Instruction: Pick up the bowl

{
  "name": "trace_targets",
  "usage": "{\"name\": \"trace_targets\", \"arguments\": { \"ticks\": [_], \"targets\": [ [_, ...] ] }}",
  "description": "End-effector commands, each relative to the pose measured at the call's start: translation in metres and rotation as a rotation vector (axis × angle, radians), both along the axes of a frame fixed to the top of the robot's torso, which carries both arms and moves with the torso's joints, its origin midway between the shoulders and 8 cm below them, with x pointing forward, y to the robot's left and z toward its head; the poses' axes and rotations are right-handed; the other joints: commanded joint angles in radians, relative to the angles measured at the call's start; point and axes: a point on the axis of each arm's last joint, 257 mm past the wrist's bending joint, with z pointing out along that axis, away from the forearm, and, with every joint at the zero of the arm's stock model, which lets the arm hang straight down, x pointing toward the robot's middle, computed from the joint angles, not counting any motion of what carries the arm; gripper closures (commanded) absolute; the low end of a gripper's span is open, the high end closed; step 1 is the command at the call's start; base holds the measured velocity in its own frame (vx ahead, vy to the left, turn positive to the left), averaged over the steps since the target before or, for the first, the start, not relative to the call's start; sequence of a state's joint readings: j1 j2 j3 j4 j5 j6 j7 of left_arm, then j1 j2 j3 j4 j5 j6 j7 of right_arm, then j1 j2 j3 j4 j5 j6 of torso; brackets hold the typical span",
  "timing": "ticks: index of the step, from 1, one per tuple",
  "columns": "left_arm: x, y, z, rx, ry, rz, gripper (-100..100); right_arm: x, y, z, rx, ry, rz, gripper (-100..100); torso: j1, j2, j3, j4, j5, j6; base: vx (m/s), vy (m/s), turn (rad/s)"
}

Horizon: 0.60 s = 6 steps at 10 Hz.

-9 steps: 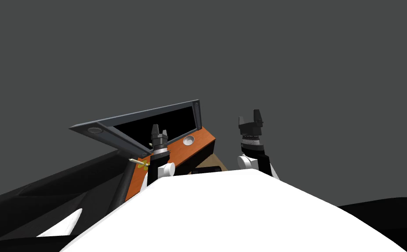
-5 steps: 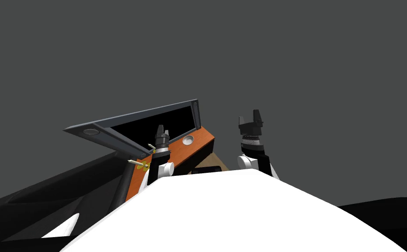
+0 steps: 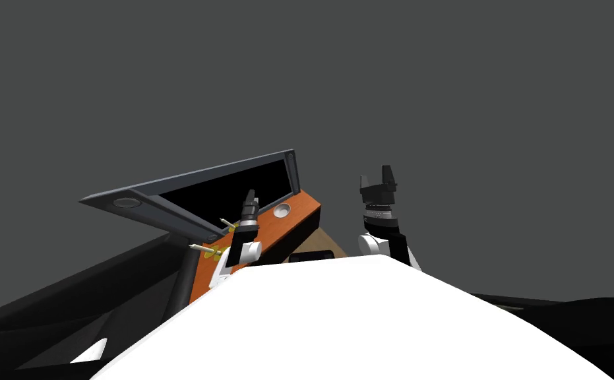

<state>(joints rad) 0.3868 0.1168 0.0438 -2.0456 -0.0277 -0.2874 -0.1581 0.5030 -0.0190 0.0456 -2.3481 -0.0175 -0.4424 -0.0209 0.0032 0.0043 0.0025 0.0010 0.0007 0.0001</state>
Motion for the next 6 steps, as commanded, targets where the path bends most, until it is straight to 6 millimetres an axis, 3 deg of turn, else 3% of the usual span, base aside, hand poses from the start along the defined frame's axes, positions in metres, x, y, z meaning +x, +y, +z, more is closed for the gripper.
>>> {"name": "trace_targets", "arguments": {
  "ticks": [1,6],
  "targets": [
    [0.014,0.003,-0.017,0.022,0.051,-0.001,-100,0.0,0.0,0.0,0.0,0.0,0.0,0,0.0,0.0,0.0,0.0,0.0,0.0,-0.059,0.032,-0.15],
    [0.04,0.016,-0.061,0.053,0.172,0.01,-100,0.0,0.0,0.0,0.0,0.0,0.0,0,-0.001,-0.002,-0.001,0.0,0.0,0.0,-0.045,0.026,-0.091]
  ]
}}
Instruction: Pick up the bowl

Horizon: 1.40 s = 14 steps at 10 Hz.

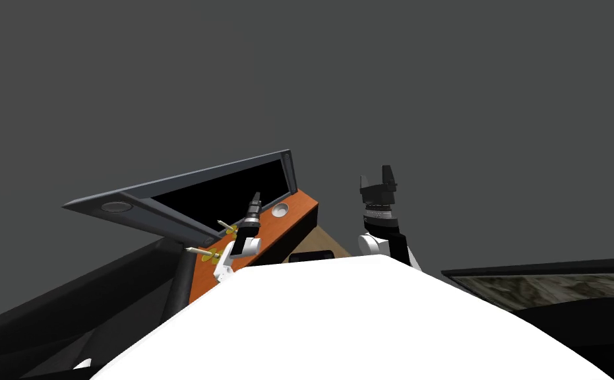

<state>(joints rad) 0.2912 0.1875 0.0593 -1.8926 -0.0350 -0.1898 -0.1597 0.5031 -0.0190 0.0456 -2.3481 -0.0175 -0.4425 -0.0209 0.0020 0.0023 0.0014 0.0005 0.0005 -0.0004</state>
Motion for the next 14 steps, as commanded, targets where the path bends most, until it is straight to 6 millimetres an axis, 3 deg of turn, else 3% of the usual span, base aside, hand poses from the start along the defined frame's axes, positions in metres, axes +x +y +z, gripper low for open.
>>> {"name": "trace_targets", "arguments": {
  "ticks": [1,5,8,14],
  "targets": [
    [0.011,0.004,-0.017,0.01,0.048,0.007,-100,0.0,0.0,0.0,0.0,0.0,0.0,0,0.0,0.0,0.0,0.0,0.0,0.0,-0.034,0.017,-0.068],
    [0.027,0.017,-0.055,0.02,0.149,0.025,-100,0.0,0.0,0.0,0.0,0.0,0.0,0,0.0,-0.001,0.0,0.0,0.0,0.0,-0.029,0.015,-0.087],
    [0.046,0.036,-0.101,0.021,0.283,0.055,-100,0.0,0.0,0.0,0.0,0.0,0.0,0,0.0,-0.002,-0.001,0.0,0.0,0.0,-0.022,0.019,-0.119],
    [0.055,0.058,-0.16,0.001,0.452,0.096,-100,0.0,0.0,0.0,0.0,0.0,0.0,0,-0.001,-0.003,-0.002,-0.001,0.0,0.0,-0.002,0.006,-0.05]
  ]
}}
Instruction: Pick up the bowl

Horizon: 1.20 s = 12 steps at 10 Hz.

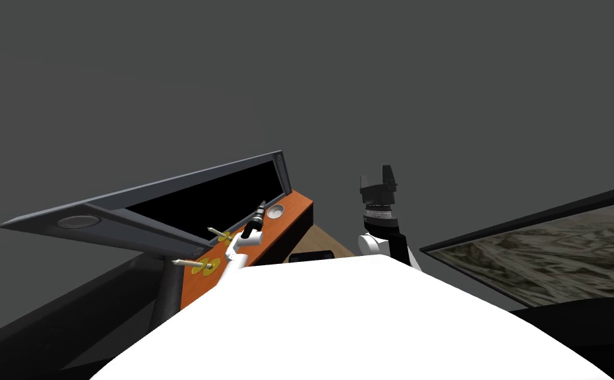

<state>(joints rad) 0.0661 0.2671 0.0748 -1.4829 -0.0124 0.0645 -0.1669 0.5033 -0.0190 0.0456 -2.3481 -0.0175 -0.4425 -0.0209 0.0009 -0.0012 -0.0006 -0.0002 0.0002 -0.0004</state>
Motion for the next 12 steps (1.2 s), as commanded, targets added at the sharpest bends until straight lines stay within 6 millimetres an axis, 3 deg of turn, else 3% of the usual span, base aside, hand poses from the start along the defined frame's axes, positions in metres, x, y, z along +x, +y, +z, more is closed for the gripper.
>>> {"name": "trace_targets", "arguments": {
  "ticks": [1,7,12],
  "targets": [
    [-0.001,0.006,-0.014,-0.005,0.037,0.011,-100,0.0,0.0,0.0,0.0,0.0,0.0,0,0.0,0.0,0.0,0.0,0.0,0.0,0.005,0.004,-0.031],
    [-0.002,0.026,-0.079,-0.047,0.232,0.069,-100,0.0,0.0,0.0,0.0,0.0,0.0,0,0.0,-0.001,-0.001,0.0,0.0,0.0,0.017,0.002,-0.046],
    [-0.02,0.04,-0.134,-0.085,0.395,0.121,-100,0.0,0.0,0.0,0.0,0.0,0.0,0,0.0,-0.002,-0.001,0.0,0.0,0.0,0.032,0.003,-0.023]
  ]
}}
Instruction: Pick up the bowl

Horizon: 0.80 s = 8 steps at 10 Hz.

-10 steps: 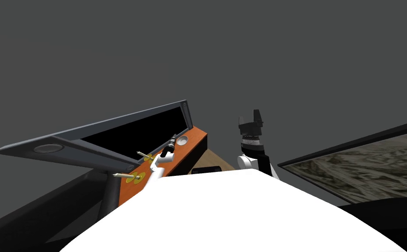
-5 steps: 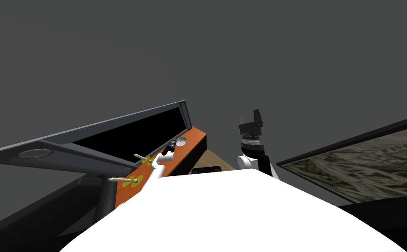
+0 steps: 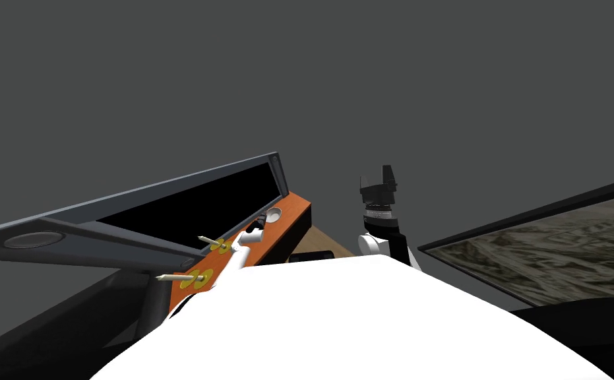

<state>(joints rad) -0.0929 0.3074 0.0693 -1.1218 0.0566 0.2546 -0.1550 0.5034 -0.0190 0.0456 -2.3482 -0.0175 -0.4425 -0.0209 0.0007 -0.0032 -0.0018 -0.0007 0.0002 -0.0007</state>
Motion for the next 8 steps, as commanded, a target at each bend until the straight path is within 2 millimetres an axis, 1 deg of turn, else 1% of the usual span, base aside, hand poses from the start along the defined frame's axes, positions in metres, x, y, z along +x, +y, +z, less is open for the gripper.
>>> {"name": "trace_targets", "arguments": {
  "ticks": [1,2,3,4,6,7,8],
  "targets": [
    [-0.011,0.004,-0.02,-0.019,0.071,0.024,-100,0.0,0.0,0.0,0.0,0.0,0.0,0,0.0,0.0,0.0,0.0,0.0,0.0,0.048,0.005,-0.025],
    [-0.011,0.004,-0.02,-0.019,0.072,0.024,-100,0.0,0.0,0.0,0.0,0.0,0.0,0,0.0,0.0,0.0,0.0,0.0,0.0,0.037,0.004,-0.005],
    [-0.017,0.006,-0.032,-0.031,0.112,0.038,-100,0.0,0.0,0.0,0.0,0.0,0.0,0,0.0,0.0,0.0,0.0,0.0,0.0,0.041,0.001,-0.008],
    [-0.018,0.006,-0.033,-0.031,0.115,0.038,-100,0.0,0.0,0.0,0.0,0.0,0.0,0,0.0,0.0,0.0,0.0,0.0,0.0,0.028,-0.001,-0.004],
    [-0.03,0.01,-0.055,-0.054,0.191,0.064,-100,0.0,0.0,0.0,0.0,0.0,0.0,0,0.0,0.001,0.0,0.0,0.0,0.0,0.037,0.0,-0.005],
    [-0.031,0.01,-0.056,-0.054,0.193,0.065,-100,0.0,0.0,0.0,0.0,0.0,0.0,0,0.0,0.0,0.0,0.0,0.0,0.0,0.041,-0.002,-0.002],
    [-0.038,0.011,-0.066,-0.065,0.228,0.077,-100,0.0,0.0,0.0,0.0,0.0,0.0,0,0.0,0.0,0.0,0.0,0.0,0.0,0.038,0.003,0.0]
  ]
}}
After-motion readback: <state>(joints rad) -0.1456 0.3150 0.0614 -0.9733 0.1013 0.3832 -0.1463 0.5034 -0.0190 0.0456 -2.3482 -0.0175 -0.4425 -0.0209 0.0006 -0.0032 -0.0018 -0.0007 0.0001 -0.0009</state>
